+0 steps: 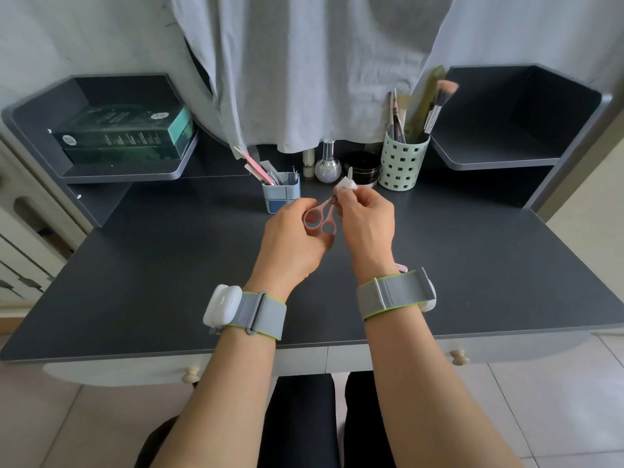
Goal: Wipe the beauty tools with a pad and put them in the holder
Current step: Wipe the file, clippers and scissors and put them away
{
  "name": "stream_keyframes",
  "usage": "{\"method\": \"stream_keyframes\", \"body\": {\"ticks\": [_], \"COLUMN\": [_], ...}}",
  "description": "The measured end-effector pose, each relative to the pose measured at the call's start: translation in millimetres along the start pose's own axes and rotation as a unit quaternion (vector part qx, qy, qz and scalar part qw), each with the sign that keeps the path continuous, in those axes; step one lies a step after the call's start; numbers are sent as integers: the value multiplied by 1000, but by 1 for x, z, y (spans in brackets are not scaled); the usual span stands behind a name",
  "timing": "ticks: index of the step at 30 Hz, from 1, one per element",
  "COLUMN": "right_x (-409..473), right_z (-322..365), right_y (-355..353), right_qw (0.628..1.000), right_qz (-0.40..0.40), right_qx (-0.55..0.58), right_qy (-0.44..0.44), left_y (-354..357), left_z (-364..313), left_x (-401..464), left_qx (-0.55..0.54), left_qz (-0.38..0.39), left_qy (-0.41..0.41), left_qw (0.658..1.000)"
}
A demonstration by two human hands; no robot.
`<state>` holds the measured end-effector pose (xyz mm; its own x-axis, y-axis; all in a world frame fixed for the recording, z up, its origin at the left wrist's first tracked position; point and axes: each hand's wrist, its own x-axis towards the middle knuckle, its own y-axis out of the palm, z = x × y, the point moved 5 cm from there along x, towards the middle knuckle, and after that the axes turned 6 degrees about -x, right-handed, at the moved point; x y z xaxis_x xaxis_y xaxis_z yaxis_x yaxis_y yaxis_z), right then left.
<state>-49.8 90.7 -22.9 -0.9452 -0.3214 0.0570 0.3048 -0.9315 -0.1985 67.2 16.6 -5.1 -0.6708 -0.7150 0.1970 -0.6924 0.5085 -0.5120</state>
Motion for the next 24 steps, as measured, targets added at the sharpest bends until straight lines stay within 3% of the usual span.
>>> {"method": "stream_keyframes", "body": {"ticks": [19,24], "right_x": [-11,-8], "right_z": [3,-1], "right_y": [-1,-9], "right_qw": [998,1000], "right_qz": [57,1], "right_qx": [-8,-4], "right_qy": [-12,3], "left_y": [10,10], "left_z": [16,18], "left_x": [5,4], "left_qx": [-95,-87], "left_qz": [-26,-24], "left_qy": [-72,-74], "left_qw": [993,993]}}
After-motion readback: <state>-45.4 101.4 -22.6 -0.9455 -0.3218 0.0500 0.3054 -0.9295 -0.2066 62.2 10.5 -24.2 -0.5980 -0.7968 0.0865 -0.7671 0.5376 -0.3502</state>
